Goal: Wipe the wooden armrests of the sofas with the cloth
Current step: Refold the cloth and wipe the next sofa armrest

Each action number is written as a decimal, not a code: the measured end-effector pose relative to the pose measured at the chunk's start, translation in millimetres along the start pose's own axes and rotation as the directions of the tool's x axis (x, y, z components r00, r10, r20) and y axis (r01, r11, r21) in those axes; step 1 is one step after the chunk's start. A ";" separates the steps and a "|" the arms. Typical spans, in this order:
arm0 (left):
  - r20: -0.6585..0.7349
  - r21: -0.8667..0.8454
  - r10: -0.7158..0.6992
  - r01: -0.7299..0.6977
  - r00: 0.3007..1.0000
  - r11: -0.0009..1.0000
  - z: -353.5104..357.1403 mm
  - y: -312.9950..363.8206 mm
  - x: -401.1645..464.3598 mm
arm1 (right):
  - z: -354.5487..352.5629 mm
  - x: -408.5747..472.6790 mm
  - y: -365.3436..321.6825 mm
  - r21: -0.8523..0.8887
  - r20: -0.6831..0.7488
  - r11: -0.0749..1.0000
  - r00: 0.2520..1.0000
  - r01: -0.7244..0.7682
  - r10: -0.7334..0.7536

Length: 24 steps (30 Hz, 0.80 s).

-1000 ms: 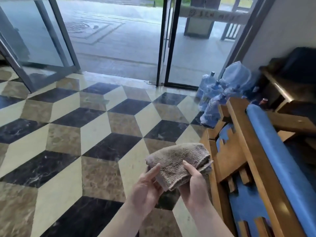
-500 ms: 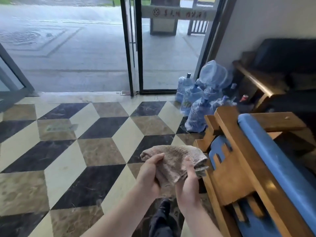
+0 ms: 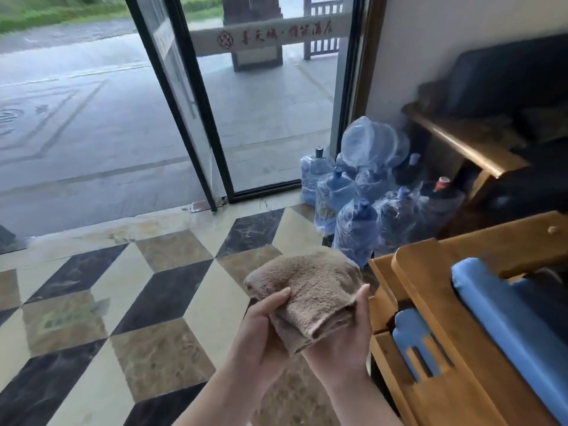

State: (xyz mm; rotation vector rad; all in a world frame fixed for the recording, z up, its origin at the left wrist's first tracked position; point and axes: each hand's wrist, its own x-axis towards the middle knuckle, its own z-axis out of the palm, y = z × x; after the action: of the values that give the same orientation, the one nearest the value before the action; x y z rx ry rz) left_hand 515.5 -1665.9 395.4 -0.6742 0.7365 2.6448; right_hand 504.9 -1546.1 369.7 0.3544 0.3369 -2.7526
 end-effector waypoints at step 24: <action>-0.080 0.604 -0.455 0.406 0.887 0.686 119.6 159.5 431.9 | 62.9 343.0 -158.5 -0.037 -0.530 0.819 0.683 0.573 -0.502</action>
State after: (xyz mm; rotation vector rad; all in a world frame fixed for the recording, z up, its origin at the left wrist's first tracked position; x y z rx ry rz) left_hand 44.7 -1658.0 327.2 -0.4732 1.1638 1.8274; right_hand 122.6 -1523.0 361.4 1.2391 0.4491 -3.2186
